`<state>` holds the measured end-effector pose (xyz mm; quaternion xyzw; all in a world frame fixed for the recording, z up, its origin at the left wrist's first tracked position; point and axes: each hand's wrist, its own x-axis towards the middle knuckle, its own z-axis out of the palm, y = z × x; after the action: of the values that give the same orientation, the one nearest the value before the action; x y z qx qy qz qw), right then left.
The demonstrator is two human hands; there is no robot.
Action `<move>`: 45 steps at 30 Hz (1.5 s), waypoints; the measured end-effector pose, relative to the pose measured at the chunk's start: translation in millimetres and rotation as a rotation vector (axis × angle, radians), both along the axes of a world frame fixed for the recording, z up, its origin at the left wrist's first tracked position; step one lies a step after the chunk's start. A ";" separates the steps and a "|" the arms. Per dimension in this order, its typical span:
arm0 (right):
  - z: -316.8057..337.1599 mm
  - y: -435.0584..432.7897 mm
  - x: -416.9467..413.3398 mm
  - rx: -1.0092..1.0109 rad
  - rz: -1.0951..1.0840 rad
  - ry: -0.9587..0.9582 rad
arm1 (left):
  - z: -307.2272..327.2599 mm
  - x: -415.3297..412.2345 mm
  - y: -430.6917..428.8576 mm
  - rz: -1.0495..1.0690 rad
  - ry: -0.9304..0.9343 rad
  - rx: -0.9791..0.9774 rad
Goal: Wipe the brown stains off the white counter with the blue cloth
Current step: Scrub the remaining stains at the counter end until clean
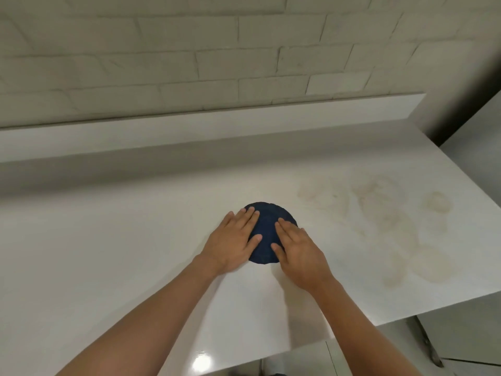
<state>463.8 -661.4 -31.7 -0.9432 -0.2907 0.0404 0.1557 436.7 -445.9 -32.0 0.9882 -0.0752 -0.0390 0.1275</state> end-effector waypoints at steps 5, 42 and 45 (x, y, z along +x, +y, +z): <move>0.5 -16.0 31.8 -0.153 -0.001 0.010 | -5.0 24.1 -25.7 0.046 0.047 0.170; 7.4 114.5 153.0 -0.227 0.131 0.082 | -7.5 120.7 73.9 0.366 0.164 0.174; 8.0 105.6 158.6 -0.240 0.086 0.092 | -5.0 132.5 63.9 0.312 0.177 0.205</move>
<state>622.3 -555.8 -23.7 -0.9389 -0.3164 0.1245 0.0529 569.2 -382.0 -37.0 0.9884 0.0946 -0.1128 0.0367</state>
